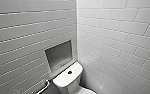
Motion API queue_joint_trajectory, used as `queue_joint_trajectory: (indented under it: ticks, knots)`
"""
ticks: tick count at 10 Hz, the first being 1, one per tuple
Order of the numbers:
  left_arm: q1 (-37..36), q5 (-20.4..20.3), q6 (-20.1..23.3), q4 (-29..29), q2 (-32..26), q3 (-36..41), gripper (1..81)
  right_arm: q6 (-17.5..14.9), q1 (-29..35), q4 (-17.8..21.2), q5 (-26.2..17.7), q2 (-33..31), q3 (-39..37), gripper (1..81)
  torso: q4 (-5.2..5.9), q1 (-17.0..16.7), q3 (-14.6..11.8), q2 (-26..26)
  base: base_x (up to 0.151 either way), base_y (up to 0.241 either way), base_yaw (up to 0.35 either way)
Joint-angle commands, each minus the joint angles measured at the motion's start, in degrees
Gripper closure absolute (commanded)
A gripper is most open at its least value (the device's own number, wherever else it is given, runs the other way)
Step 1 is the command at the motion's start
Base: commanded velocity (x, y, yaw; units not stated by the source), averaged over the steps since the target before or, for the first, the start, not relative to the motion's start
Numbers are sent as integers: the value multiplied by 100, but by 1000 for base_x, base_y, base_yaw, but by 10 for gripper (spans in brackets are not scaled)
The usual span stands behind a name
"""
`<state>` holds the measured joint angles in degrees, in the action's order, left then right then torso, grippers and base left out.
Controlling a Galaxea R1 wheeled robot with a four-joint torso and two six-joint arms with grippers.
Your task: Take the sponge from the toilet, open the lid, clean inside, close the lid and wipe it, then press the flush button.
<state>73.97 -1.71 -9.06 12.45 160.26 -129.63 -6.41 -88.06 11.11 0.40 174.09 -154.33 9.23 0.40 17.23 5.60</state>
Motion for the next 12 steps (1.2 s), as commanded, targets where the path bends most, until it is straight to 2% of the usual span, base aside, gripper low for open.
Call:
queue_joint_trajectory:
  ticks: [1,2,4,6,10,12]
  knots:
    - [-1081,319,-43,-67,-1012,1702,10,-18,118,24,-410,5,62,811,0,0,0,0,0,0,0]
    - [-1371,521,-52,-93,-1135,2055,10,-18,126,14,-418,5,62,811,0,0,0,0,0,0,0]
    - [-2056,996,-61,-462,-1119,2197,10,-18,126,-12,-418,5,62,811,0,0,0,0,0,0,0]
    - [-2645,1348,-61,-559,-1136,2495,10,-26,109,-29,-401,-4,62,811,0,0,0,0,0,0,0]
    - [-3656,1428,-70,-1076,-1180,2996,10,-18,135,-21,-392,-4,62,811,-2,2,2,-2,0,0,0]
    - [-4130,1621,-70,-1358,-1153,3154,10,-18,135,-21,-383,-4,62,811,-2,2,2,-2,0,0,0]
